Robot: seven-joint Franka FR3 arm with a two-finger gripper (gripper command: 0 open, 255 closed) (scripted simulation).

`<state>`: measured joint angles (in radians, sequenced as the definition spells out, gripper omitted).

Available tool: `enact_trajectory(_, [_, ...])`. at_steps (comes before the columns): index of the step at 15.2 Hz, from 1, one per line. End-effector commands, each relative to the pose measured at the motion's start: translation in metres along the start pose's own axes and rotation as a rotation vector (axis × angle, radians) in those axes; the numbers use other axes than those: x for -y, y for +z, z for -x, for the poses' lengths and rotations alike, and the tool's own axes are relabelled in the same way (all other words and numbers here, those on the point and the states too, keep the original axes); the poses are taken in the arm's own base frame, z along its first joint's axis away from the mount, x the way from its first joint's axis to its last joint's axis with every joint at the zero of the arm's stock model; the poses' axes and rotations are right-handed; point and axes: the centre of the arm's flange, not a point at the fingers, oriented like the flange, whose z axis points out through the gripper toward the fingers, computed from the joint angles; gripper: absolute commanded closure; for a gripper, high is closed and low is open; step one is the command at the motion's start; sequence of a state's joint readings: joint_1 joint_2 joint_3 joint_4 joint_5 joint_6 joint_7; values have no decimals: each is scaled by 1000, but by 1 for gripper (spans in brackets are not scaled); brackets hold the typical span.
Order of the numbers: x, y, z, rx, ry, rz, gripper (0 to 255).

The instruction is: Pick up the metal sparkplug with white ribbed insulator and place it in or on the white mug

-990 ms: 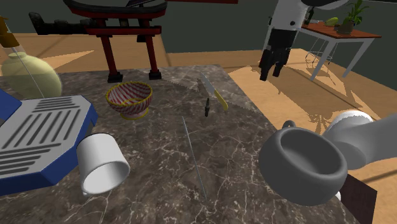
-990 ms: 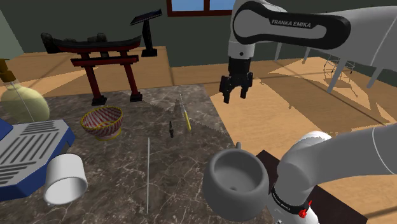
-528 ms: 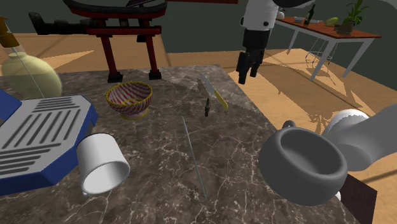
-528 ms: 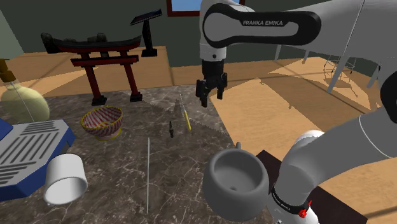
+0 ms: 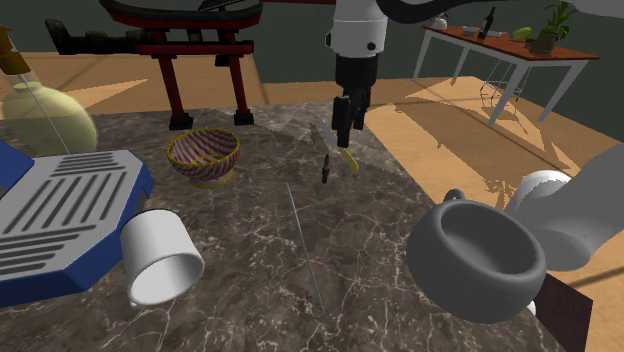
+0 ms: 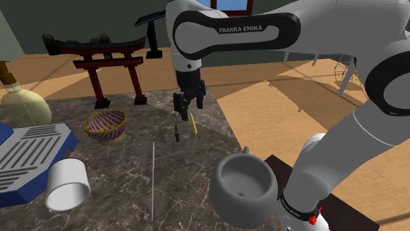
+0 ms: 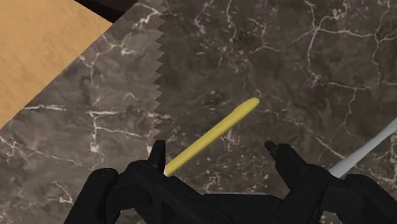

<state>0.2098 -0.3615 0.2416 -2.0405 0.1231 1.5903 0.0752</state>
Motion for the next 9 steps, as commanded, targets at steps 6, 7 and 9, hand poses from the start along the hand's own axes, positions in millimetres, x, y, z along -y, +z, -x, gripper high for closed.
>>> enact_trajectory(6, [80,15,-33,9,-161,47,0])
enact_trajectory(7, [79,20,-33,9,-161,47,0])
enact_trajectory(9, [79,31,-33,9,-161,47,0])
